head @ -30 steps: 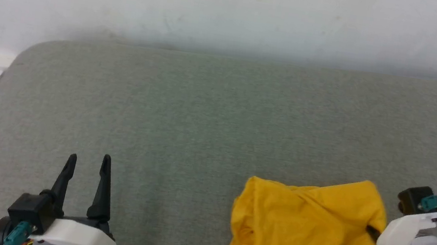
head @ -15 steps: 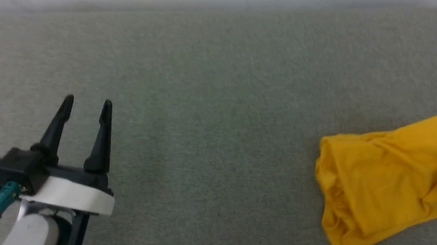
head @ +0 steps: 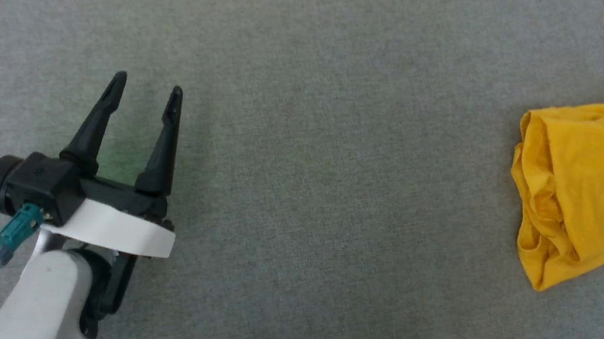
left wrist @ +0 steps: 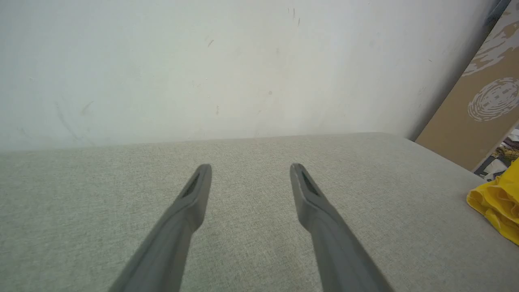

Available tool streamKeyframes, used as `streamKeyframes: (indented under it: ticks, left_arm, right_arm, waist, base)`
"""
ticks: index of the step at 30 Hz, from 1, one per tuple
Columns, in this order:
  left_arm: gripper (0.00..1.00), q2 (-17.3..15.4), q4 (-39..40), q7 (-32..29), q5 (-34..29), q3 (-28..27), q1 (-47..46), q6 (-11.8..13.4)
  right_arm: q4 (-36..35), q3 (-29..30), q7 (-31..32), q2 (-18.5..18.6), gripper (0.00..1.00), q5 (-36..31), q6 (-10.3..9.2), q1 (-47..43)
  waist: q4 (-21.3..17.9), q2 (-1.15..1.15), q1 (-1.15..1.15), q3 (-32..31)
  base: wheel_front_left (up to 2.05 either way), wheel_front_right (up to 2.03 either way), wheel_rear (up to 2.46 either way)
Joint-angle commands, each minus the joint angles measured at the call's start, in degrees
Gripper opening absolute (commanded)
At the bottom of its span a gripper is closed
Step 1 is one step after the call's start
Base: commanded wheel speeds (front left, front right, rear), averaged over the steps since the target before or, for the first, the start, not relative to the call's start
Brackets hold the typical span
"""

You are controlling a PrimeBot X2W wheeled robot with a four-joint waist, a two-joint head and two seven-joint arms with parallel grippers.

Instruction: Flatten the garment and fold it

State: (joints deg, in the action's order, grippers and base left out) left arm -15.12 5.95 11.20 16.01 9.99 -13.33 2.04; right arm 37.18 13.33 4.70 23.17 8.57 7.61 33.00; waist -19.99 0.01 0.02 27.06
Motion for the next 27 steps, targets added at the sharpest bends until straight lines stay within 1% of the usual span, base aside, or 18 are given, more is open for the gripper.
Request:
streamKeyframes:
  ticks: [1, 5, 7, 12, 15, 18, 22, 27]
  left_arm:
    - [1.00, -0.1, -0.4, 0.4, -0.3, 0.0, -0.8, -0.3]
    - [1.00, -0.1, -1.2, 1.0, -0.2, -0.1, -0.8, -0.2]
    - [1.00, 0.1, -1.6, 1.5, -0.3, 0.0, -0.5, 0.0]
    - [1.00, 1.5, -3.2, 2.6, 0.4, 0.0, 1.4, 0.5]
    - [1.00, 2.6, -4.6, 3.2, 1.1, -0.6, 2.9, 0.9]
    - [1.00, 3.7, -5.6, 3.5, 1.8, -1.4, 4.6, 1.4]
    - [1.00, 5.1, -6.3, 3.7, 2.4, -2.4, 6.8, 1.8]
    - [1.00, 6.7, -6.5, 3.8, 2.6, -4.2, 9.3, 2.2]
  right_arm:
    - [1.6, -0.2, -2.0, -0.8, 1.00, -0.9, -0.12, 1.1]
    - [6.8, 0.8, -5.0, -1.4, 1.00, -3.2, -0.12, 1.3]
    - [8.5, 2.6, -6.8, -1.1, 1.00, -4.7, -0.12, 1.1]
    - [8.5, 6.8, -12.2, -0.9, 1.00, -7.8, -0.12, -2.2]
    - [5.8, 7.2, -14.9, -1.8, 1.00, -8.3, -0.12, -6.0]
    - [1.5, 6.0, -16.3, -3.6, 1.00, -8.2, -0.12, -10.7]
    - [-6.4, 2.9, -17.0, -7.7, 1.00, -6.6, -0.12, -17.3]
    - [-17.0, -2.5, -15.8, -12.9, 1.00, -3.9, -0.12, -23.2]
  waist:
    - [-0.7, -0.01, -0.02, 2.1]
    - [0.3, -0.01, -0.02, 1.2]
    - [0.8, -0.01, -0.02, 0.2]
    - [2.5, -0.01, -0.02, -4.6]
    - [3.9, -0.01, -0.02, -8.1]
    - [5.6, -0.01, -0.02, -11.2]
    - [8.7, -0.01, -0.02, -14.5]
    - [13.0, -0.01, -0.02, -17.6]
  base:
    - [0.00, 0.00, 0.00]
    - [0.00, 0.00, 0.00]
    - [0.00, 0.00, 0.00]
    - [0.00, 0.00, 0.00]
    - [0.00, 0.00, 0.00]
    - [0.00, 0.00, 0.00]
    - [0.00, 0.00, 0.00]
    - [0.00, 0.00, 0.00]
